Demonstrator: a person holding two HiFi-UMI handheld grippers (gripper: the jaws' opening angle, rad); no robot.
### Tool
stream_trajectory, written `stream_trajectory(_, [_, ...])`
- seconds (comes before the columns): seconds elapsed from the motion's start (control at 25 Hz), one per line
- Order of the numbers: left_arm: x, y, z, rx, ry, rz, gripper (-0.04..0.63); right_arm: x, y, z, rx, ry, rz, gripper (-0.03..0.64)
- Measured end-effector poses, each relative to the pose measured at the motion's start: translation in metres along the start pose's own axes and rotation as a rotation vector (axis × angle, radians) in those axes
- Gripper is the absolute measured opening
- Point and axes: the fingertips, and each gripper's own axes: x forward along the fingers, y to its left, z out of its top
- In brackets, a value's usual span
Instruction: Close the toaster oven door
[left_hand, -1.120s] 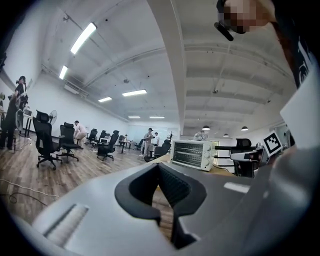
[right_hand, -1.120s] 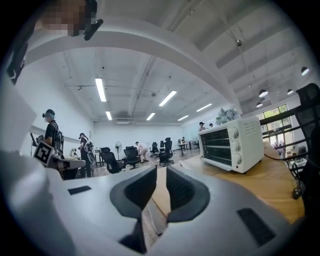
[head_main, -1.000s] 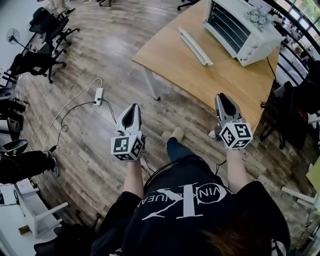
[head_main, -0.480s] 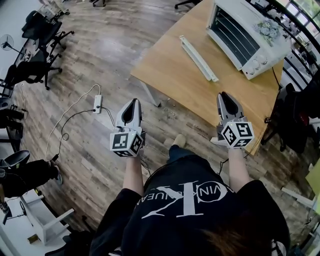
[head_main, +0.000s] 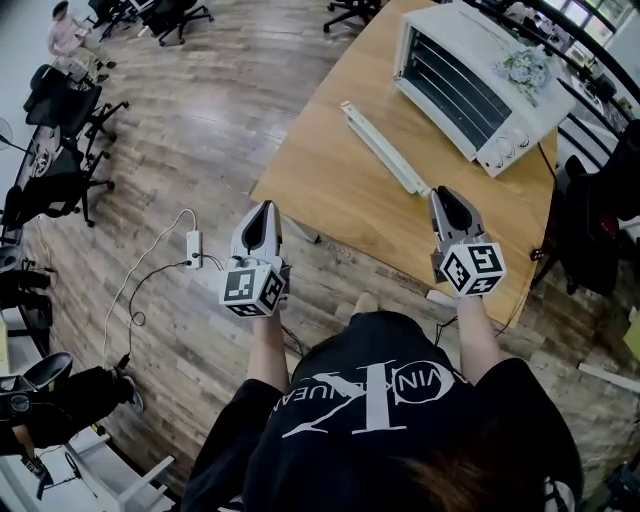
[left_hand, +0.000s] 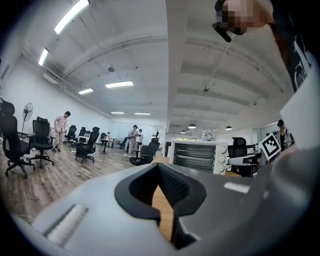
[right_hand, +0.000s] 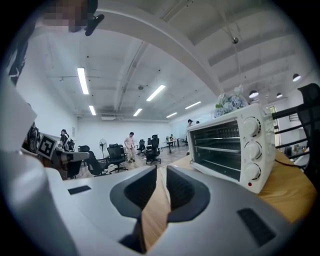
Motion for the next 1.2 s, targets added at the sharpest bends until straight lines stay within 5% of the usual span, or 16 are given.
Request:
stream_trajectory(0.4, [0.065,-0.012,0.001,-0.016,0.016,-0.141,0.009,0.007,-0.014,0.002,0.003,0.025,-0.075,0.021])
stream_trajectory(0.92, [0.193,-0.051,0.021,0.028,0.041,-0.489,0.009,-0.012,-0.051,-0.02,0.103,0.051,-0.376,0.021])
stream_trajectory(1.2, [0.22,-0.046,0.017,0.035,0.071,-0.585,0.009,0.001,-0.045,-0.024,0.13,0.055,-0.451,0.021])
